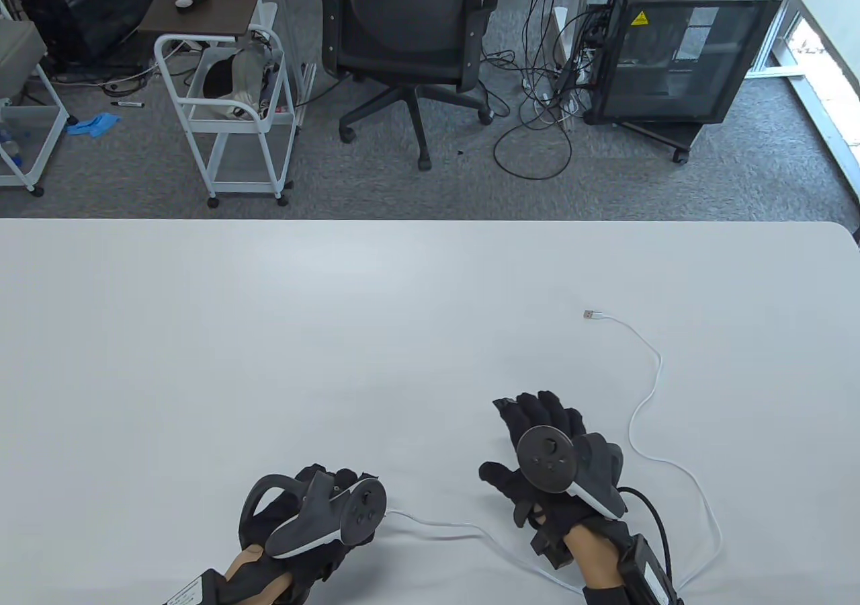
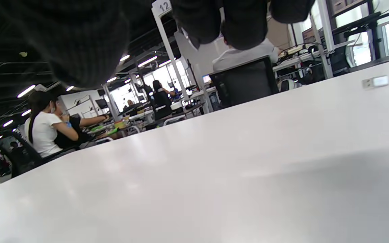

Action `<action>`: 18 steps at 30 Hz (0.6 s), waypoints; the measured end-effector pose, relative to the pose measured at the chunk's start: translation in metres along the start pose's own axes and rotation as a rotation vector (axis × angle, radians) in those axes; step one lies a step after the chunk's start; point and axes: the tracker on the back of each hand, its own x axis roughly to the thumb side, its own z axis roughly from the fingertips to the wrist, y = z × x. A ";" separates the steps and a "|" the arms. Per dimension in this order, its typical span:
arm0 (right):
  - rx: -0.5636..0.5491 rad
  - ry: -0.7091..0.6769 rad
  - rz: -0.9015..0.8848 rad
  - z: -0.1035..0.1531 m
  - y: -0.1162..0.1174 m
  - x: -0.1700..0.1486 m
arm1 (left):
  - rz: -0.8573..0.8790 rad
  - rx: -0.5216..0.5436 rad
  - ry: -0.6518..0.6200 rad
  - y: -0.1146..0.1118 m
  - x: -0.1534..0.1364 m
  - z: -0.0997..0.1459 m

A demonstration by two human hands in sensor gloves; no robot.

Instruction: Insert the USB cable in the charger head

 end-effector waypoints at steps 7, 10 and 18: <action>-0.041 0.135 -0.077 0.001 -0.012 -0.040 | -0.009 -0.012 0.007 0.001 -0.001 0.000; -0.041 0.158 -0.073 0.001 -0.013 -0.048 | -0.018 -0.015 0.016 0.001 -0.001 0.000; -0.047 0.168 -0.082 0.001 -0.015 -0.050 | -0.050 -0.034 0.018 0.001 -0.002 0.000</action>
